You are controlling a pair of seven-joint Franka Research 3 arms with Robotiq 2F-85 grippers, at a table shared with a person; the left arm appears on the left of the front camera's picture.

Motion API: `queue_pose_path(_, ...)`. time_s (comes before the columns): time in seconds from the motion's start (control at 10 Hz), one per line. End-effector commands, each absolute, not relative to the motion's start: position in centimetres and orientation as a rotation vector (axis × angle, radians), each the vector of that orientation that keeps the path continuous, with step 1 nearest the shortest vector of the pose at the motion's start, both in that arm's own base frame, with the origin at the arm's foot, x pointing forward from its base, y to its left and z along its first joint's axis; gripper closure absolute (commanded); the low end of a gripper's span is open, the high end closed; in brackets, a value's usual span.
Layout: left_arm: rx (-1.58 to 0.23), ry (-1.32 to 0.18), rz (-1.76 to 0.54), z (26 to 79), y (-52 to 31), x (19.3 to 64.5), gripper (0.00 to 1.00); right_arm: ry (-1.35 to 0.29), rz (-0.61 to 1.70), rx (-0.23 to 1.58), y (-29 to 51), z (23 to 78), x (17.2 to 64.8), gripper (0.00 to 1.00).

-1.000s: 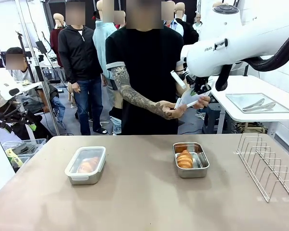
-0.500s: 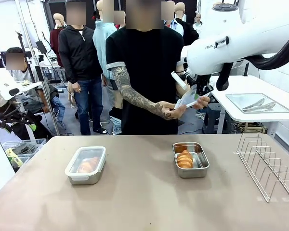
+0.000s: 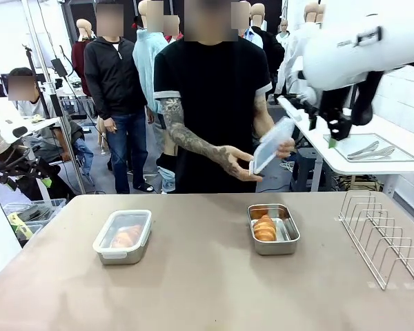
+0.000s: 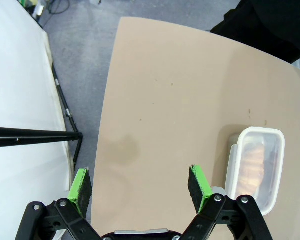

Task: Place the bread in airtight containers.
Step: Release when the human grabs the Airtight Container lid.

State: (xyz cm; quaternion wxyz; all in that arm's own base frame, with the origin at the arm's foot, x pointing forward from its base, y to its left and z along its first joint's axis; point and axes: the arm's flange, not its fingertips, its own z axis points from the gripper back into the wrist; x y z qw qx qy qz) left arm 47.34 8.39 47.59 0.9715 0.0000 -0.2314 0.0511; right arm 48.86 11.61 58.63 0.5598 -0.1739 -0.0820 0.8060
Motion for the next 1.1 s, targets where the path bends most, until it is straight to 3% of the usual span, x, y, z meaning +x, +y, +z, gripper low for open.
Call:
queue_pose_path(0.0, 0.0, -0.468, 0.109, 47.6, 8.4, 47.2, 0.0, -0.16, 1.87, -0.231, 7.9, 57.7, 47.3, 0.0)
queue_pose_path(0.5, 0.0, -0.468, 0.109, 47.6, 8.4, 47.2, 0.0, -0.3, 1.624, 0.309, 0.0, 56.0, 48.6, 0.0)
queue_pose_path(1.0, 0.0, -0.468, 0.109, 47.6, 8.4, 47.2, 0.0, -0.296, 1.578, 0.307, -2.5, 53.5, 48.8, 0.0)
